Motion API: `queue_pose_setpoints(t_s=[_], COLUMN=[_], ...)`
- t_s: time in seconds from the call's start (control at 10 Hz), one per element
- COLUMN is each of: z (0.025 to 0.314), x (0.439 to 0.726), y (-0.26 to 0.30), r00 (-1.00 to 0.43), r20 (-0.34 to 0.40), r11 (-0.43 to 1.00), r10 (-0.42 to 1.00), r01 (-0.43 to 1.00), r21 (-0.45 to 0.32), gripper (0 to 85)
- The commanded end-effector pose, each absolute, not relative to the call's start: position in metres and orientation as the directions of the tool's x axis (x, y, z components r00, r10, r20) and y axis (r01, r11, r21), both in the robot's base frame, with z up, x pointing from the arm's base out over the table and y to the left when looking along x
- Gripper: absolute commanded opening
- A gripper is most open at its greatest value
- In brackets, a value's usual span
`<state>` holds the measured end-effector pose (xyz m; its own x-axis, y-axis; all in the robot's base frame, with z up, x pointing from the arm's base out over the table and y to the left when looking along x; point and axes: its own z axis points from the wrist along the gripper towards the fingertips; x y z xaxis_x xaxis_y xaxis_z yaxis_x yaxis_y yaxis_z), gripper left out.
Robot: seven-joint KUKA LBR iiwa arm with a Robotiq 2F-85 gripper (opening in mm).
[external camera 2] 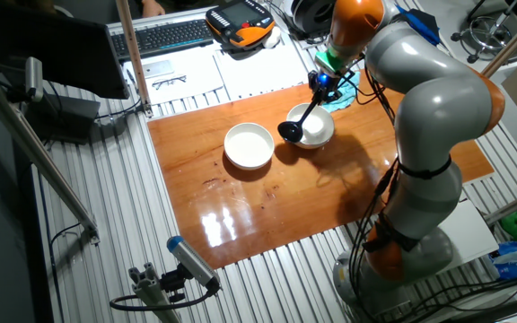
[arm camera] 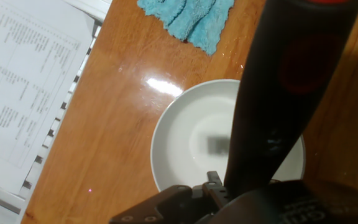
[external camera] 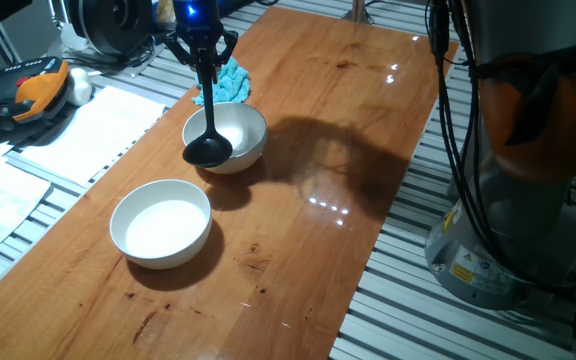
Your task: Scoop water with a large spoon from one bowl to another
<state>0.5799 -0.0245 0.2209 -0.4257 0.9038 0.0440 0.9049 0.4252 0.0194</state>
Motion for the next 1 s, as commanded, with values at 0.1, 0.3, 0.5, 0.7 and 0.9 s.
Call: queue_pose_setpoints(t_s=[0.1, 0.3, 0.5, 0.7, 0.9], z=[0.2209, 0.2209, 0.2209, 0.2209, 0.2209], x=[0.5798, 0.5798, 0.5798, 0.5798, 0.5798], y=[-0.0246, -0.0246, -0.0246, -0.0246, -0.0246], r00=[-0.425, -0.424, -0.423, -0.416, -0.409], r20=[0.053, 0.057, 0.071, 0.084, 0.09], r11=[0.425, 0.423, 0.422, 0.415, 0.409], r10=[0.903, 0.904, 0.904, 0.906, 0.908], r01=[0.905, 0.906, 0.906, 0.909, 0.912], r21=[0.025, 0.03, 0.026, 0.022, 0.017], gripper=[0.0, 0.0, 0.0, 0.0, 0.0])
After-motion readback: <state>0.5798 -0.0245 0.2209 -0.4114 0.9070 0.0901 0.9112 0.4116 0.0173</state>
